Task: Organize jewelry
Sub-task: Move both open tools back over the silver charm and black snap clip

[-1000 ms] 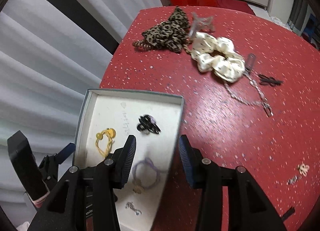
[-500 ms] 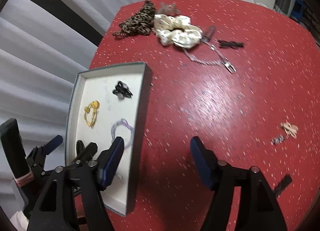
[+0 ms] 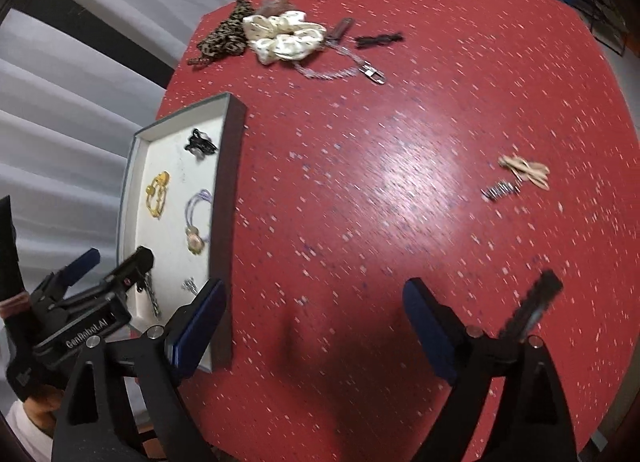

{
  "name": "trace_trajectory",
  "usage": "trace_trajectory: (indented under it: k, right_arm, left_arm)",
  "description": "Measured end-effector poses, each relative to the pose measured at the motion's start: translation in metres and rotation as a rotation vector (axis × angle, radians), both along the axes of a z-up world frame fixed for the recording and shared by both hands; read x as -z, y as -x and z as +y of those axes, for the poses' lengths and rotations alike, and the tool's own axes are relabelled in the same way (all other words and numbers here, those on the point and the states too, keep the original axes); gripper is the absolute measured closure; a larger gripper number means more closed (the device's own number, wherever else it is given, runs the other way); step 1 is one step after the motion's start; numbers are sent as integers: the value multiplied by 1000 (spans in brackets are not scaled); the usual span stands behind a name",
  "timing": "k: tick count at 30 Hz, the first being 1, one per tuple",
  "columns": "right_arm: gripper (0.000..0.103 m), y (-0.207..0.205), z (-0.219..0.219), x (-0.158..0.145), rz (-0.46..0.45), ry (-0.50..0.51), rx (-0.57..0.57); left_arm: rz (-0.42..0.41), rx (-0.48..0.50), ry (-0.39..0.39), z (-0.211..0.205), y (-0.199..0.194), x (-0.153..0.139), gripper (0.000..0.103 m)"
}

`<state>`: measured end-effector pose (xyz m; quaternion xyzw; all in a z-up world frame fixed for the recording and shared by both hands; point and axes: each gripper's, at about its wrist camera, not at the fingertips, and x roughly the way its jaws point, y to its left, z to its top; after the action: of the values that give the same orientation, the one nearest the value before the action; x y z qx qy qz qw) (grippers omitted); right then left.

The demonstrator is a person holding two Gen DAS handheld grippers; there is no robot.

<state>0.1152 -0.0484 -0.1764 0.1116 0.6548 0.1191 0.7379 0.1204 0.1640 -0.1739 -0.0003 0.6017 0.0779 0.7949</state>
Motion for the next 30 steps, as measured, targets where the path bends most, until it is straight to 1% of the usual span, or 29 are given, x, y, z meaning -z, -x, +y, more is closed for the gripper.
trace_trajectory:
  k: [4,8,11,17,21,22,23,30]
  right_arm:
    - [12,12,-21,4,22,5,27]
    - [12,23,-47,9,49,12,69]
    - [12,33,-69,12,69,18,116]
    - [12,51,-110,17,92,38,199]
    - [11,61,-135,24,116,39,248]
    - [3,64,-139,26,122,37,256]
    - [0,67,-145,28,118,36,267]
    - [0,70,-161,40,122,97,314]
  left_arm:
    - [6,48,3,-20,6,-5,0]
    - [15,98,26,-45,14,-9,0]
    - [23,131,42,-63,17,-8,0]
    - [53,210,97,-101,24,-3,0]
    - [69,230,116,-119,27,1,0]
    - [73,231,117,-123,27,3,0]
    - [76,233,117,-124,26,5,0]
    - [85,269,108,-147,16,14,0]
